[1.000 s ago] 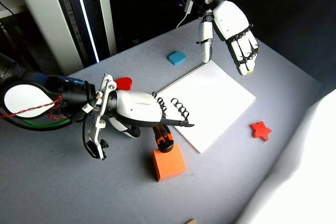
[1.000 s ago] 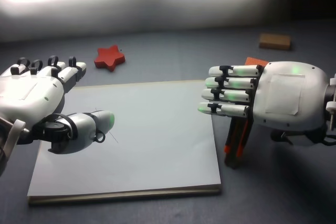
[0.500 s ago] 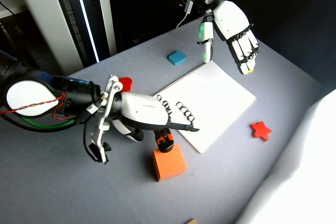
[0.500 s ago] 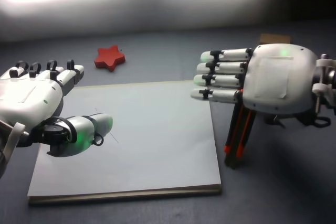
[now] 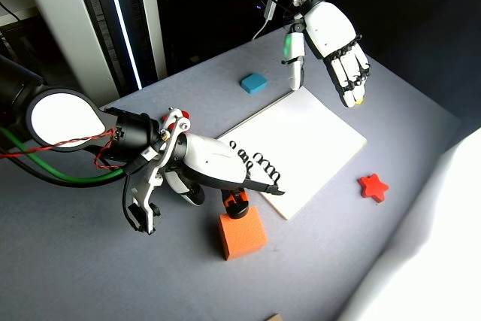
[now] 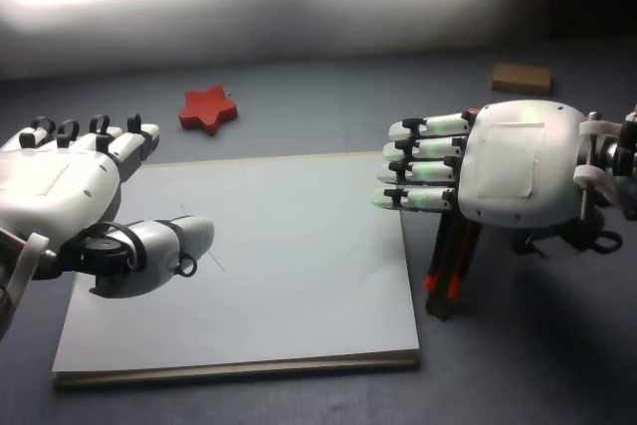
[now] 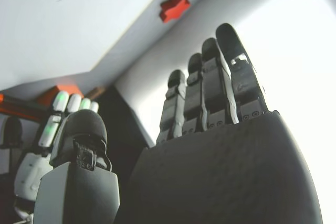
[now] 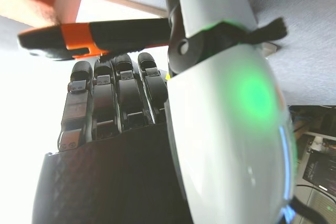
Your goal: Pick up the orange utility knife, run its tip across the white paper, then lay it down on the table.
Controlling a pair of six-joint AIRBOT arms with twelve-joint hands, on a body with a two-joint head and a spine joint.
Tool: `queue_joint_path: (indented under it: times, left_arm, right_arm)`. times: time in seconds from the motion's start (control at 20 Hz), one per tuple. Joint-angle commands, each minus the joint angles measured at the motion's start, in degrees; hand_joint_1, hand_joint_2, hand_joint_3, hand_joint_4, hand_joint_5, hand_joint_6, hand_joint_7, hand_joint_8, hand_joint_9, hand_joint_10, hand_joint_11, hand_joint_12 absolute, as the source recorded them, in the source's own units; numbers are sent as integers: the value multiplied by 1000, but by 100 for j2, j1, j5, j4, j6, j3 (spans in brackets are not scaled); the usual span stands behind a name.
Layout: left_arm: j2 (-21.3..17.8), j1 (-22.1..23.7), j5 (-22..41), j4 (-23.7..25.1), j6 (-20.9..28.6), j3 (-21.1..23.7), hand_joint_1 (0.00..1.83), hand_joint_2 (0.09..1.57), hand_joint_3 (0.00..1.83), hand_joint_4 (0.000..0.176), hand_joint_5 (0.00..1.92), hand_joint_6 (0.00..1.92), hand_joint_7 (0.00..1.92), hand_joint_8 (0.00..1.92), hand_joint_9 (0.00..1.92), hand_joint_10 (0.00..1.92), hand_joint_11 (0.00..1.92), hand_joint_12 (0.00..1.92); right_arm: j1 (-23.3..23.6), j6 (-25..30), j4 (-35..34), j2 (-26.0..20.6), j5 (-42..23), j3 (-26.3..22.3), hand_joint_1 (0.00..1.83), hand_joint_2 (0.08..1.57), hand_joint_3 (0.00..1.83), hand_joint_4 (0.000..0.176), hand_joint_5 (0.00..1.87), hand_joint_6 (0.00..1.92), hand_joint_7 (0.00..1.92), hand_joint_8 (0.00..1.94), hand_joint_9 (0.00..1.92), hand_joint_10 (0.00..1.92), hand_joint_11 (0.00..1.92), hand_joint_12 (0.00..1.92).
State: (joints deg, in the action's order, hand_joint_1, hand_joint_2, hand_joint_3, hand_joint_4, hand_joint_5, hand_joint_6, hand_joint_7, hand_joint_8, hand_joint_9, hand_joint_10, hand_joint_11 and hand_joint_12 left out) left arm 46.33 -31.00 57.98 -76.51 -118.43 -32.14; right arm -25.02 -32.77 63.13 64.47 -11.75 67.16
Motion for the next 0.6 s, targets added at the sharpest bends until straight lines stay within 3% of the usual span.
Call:
queue_joint_path:
  times: [0.0,0.5,0.55]
  left_arm:
    - [6,24,390,413,11,-35,69,1236,0,75,40,1,113,2,190,3,0,899]
    - [59,22,417,413,39,-55,82,1244,0,68,59,4,104,2,185,9,0,926]
    - [61,21,417,413,39,-58,74,1244,0,74,45,1,106,2,183,6,0,906]
  right_arm:
    - [1,17,-53,-21,-173,-9,1103,968,0,0,0,0,0,0,0,0,0,0]
    - [-100,21,-21,138,90,3,1085,980,4,0,0,0,0,0,0,0,0,0]
    - [-116,21,-21,139,115,4,1093,980,4,0,0,0,0,0,0,0,0,0]
